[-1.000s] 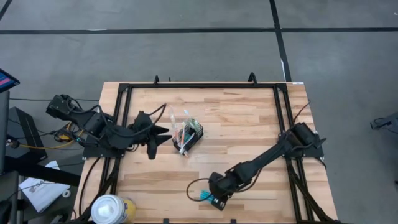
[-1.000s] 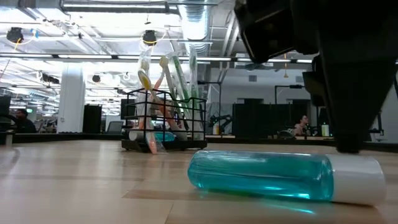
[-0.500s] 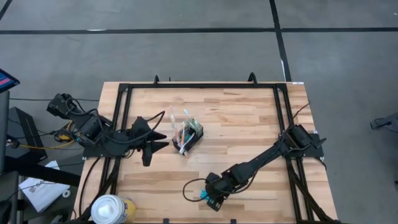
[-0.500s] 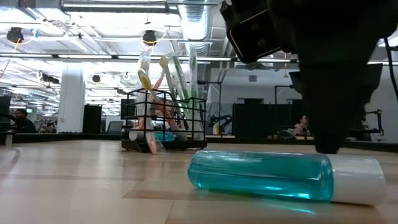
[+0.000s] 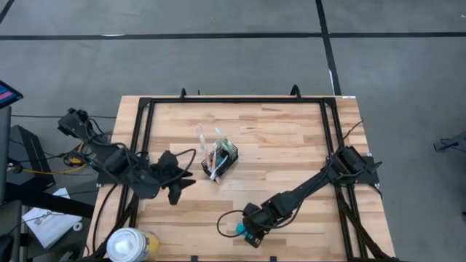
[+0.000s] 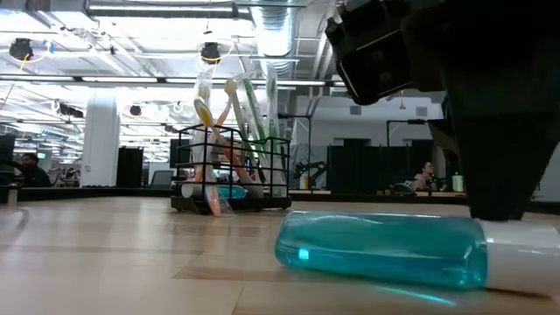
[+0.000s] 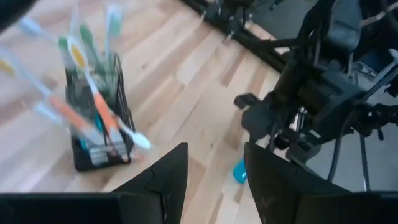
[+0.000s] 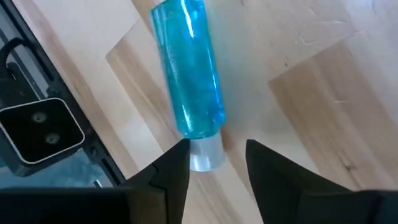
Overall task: Pick & Place toothbrushing station
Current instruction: Put the blue mouthwash into the wire organizer
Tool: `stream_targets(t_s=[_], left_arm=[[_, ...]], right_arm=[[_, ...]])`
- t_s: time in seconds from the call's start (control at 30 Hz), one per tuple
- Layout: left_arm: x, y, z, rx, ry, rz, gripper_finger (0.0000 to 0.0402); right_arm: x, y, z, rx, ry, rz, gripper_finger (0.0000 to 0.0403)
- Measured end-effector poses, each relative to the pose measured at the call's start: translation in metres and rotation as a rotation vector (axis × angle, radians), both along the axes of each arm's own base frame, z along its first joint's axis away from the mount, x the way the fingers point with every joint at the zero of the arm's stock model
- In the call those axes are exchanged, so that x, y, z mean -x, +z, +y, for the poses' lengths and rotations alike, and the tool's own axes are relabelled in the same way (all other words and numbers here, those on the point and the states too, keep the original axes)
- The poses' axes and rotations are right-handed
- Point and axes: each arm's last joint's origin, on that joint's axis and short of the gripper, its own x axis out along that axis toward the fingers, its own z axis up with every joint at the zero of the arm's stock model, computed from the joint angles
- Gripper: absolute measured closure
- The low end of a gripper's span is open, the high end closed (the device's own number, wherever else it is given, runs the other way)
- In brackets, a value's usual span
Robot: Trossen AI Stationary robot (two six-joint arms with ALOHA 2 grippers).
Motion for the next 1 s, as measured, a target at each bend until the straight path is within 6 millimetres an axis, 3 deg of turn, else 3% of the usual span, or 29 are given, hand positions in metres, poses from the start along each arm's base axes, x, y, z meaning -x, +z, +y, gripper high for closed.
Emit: stream_targets(t_s=[0.17, 0.43, 0.5, 0.6, 0.9, 1.0], left_arm=[[0.005, -0.017, -0.008, 0.049, 0.002, 0.016, 0.0249], [0.007, -0.016, -0.013, 0.083, -0.005, -0.007, 0.0249], [0.007, -0.016, -0.013, 0.083, -0.005, -0.007, 0.0249], [0.007, -0.016, -0.013, 0.084, -0.005, -0.009, 0.0249], [0.006, -0.016, -0.013, 0.083, -0.003, -0.012, 0.0249], [0.006, -0.016, -0.013, 0.084, -0.003, -0.012, 0.0249]], right_arm=[[-0.002, -0.011, 0.005, -0.032, 0.015, 0.01, 0.0254], [-0.006, -0.014, 0.006, -0.061, 0.002, 0.003, 0.0256], [-0.007, -0.014, 0.003, -0.055, -0.013, 0.011, 0.0274], [-0.008, -0.014, 0.002, -0.044, -0.02, -0.002, 0.0336], [-0.031, -0.008, -0.011, -0.104, -0.061, -0.155, 0.0341], [-0.04, 0.014, -0.014, -0.196, -0.109, -0.27, 0.0396]])
